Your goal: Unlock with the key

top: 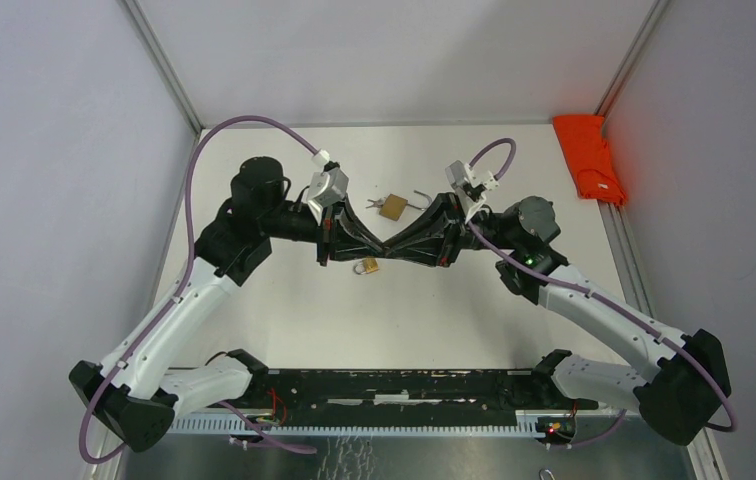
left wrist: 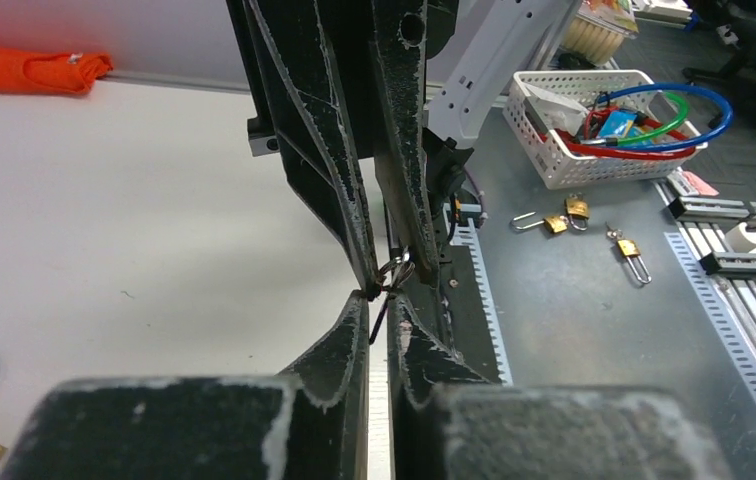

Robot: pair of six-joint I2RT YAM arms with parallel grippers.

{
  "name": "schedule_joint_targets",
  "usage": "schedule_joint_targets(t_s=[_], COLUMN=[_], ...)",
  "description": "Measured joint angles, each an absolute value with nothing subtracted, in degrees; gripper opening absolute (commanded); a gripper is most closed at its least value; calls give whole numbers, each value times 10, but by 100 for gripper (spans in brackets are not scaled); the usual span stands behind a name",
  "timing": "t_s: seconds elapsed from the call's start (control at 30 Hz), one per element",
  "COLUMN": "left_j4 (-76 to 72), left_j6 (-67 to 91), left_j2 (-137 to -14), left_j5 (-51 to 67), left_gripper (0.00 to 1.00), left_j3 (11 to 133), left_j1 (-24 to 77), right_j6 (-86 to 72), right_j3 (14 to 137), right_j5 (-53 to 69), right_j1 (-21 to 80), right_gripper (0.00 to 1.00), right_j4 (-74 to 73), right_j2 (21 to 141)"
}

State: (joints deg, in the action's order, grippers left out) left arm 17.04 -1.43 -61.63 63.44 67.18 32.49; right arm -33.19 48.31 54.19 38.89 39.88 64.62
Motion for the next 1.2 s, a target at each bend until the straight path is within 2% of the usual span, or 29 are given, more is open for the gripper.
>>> schedule_joint_targets(t_s=[0.67,0.73,0.87,1.0,1.1,1.2], left_j4=[189,196,203,209,209,209], left_j6=[-11,-11,-11,-11,-11,-11], left_j2=[-604,-601,-598,-598,-594,-586], left_j5=[620,615,610,605,606,606], left_gripper=[2,2,2,2,2,2], left_j3=[685,688,690,694,701,706], left_j1=[326,326,326,326,326,326], right_j6=[-286,-284,-276,-257,-241,-229], right_j3=[486,486,487,493,494,495], right_j5=[518,518,514,507,500,488], right_j1=[390,390,393,393,393,393], right_gripper=[1,6,29,43,51,52], right_j4=[366,364,354,318,289,264], right_j2=[635,635,633,630,628,627])
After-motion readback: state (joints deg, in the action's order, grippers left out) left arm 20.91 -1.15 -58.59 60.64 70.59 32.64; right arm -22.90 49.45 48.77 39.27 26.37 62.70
